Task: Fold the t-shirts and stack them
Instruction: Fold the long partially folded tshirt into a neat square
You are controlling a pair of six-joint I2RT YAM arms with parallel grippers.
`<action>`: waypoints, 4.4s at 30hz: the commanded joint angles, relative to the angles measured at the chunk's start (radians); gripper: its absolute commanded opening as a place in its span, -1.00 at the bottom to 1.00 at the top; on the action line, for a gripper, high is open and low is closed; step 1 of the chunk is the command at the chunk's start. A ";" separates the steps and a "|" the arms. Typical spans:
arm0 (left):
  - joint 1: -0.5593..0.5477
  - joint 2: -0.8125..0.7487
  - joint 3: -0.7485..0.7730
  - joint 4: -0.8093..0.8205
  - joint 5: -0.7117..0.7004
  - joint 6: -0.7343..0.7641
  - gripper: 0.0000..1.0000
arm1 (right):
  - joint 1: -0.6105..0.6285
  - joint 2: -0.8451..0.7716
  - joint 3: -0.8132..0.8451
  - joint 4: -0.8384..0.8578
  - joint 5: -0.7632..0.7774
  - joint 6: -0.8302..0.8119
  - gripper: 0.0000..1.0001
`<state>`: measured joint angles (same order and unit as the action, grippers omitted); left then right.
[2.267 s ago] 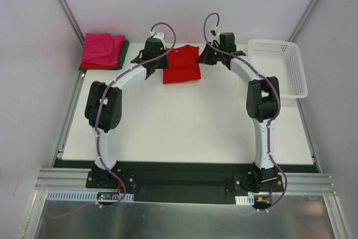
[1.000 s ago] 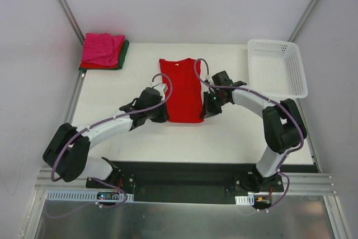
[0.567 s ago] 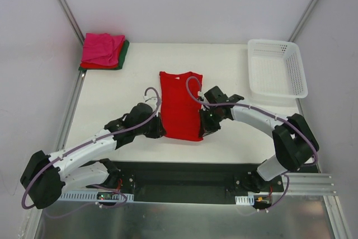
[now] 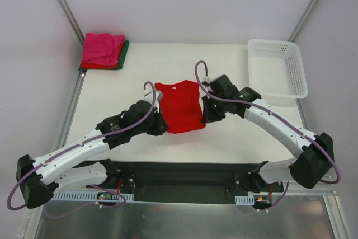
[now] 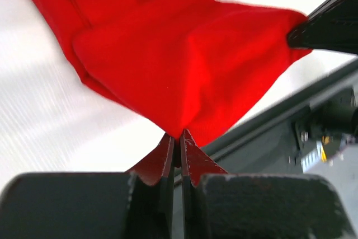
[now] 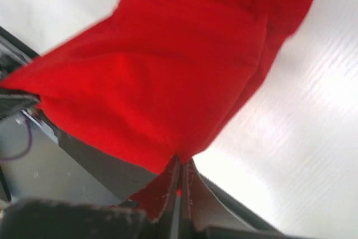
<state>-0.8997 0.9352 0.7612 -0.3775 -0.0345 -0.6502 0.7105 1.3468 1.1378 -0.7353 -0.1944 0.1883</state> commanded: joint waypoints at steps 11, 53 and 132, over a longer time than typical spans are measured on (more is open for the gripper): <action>0.113 0.280 0.170 0.190 -0.317 0.254 -1.00 | -0.157 0.431 0.387 0.211 0.015 -0.136 -0.98; 0.351 0.571 0.316 0.427 -0.252 0.439 0.99 | -0.318 0.508 0.430 0.343 -0.022 -0.178 -0.07; 0.559 1.406 0.596 1.484 1.160 -0.565 -1.00 | -0.296 0.712 0.082 1.154 -0.846 0.283 -0.98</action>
<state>-0.3367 2.3478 1.3808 1.0748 1.1011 -1.2442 0.4103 2.0438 1.1931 0.3687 -1.0161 0.4690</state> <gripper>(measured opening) 0.002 0.015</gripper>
